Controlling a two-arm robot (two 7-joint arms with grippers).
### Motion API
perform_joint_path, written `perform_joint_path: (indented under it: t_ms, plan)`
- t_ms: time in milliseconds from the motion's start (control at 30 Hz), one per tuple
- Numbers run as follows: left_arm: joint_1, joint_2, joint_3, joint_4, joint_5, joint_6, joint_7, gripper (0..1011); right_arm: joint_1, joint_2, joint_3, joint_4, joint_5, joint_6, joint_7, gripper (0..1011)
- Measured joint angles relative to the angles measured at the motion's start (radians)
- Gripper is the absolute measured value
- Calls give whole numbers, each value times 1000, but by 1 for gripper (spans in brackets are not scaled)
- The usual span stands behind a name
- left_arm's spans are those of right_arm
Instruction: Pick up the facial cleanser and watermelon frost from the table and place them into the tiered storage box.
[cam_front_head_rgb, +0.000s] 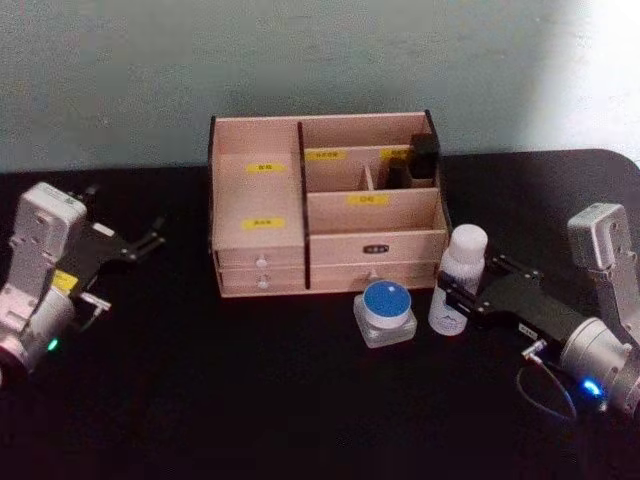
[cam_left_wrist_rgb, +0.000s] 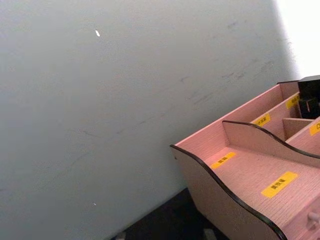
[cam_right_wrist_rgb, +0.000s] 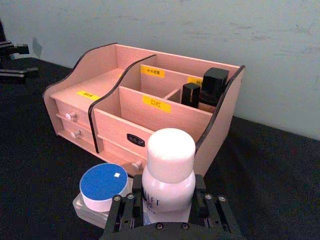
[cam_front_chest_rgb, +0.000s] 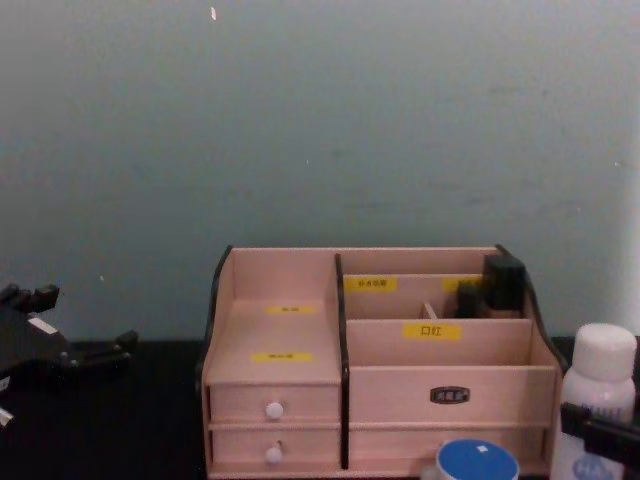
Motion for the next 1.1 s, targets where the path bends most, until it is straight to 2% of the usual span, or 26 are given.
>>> perform_joint_path:
  t_ms: [133, 300, 533, 667, 900, 1100]
  plan:
    - [0, 0, 0, 0, 0, 0, 0, 1001, -6, 1, 5, -8, 0, 0, 3, 596]
    - [0, 0, 0, 0, 0, 0, 0, 1001, -30, 10, 30, -48, 8, 5, 23, 596]
    - [0, 0, 0, 0, 0, 0, 0, 1001, -66, 37, 78, -142, 40, 39, 65, 595]
    - [0, 0, 0, 0, 0, 0, 0, 1001, -62, 45, 93, -174, 54, 45, 80, 596]
    - [0, 0, 0, 0, 0, 0, 0, 1001, 7, 32, 87, -169, 59, 44, 92, 595]
    - [0, 0, 0, 0, 0, 0, 0, 1001, 106, -1, 50, -106, 43, 46, 99, 595]
